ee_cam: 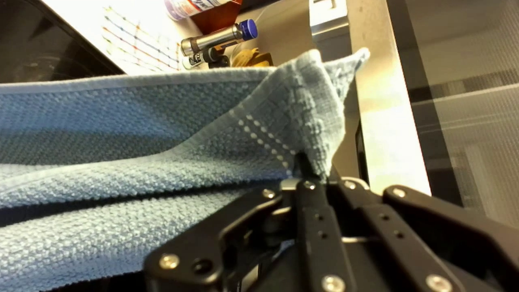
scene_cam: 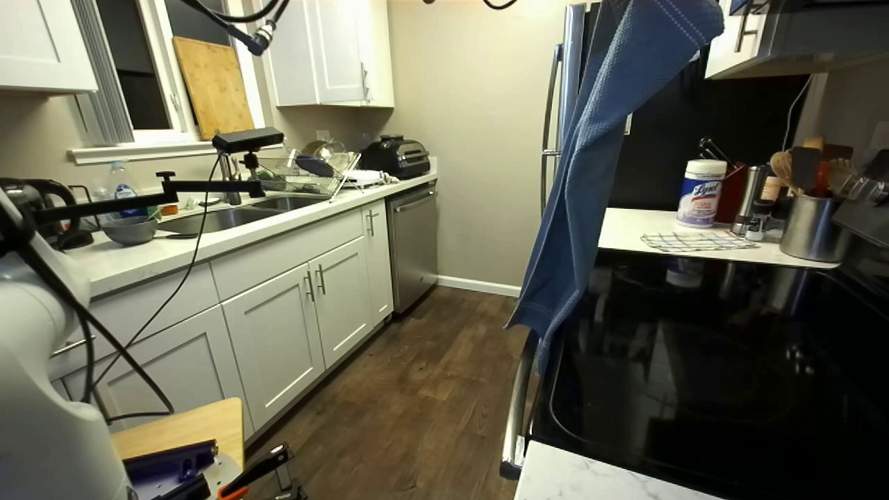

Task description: Hang the light blue towel on the handle of the oven door.

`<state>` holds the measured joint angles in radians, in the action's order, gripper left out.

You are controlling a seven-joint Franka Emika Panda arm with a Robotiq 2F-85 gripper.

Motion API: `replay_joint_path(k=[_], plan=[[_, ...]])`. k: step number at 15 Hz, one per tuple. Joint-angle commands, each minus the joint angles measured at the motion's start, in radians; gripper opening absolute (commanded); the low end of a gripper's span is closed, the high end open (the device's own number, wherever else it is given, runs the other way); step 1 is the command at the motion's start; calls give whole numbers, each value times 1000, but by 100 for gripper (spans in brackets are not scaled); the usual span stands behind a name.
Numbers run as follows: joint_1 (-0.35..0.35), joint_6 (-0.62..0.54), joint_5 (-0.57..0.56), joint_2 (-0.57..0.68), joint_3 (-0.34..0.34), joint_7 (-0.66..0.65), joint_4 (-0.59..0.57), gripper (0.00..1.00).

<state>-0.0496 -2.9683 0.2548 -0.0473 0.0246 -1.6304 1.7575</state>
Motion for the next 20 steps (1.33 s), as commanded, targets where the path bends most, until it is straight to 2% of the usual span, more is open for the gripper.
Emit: replay_joint_path(k=[1,5,7,8,9,13,18,19,20], plan=[[-22,-126,-148,73,5,-216,-27,1],[3,-201,-386,140,-72,-455,-60,1],[34,-189,-473,180,-116,-529,-110,1],[47,-166,-486,206,-117,-529,-141,1],[59,-151,-490,228,-113,-523,-163,1],[80,-89,-435,329,-14,-424,-209,1],[51,18,-406,459,106,-354,-283,1],[45,34,-406,476,119,-345,-296,1],[94,41,-324,490,68,-277,-307,1]])
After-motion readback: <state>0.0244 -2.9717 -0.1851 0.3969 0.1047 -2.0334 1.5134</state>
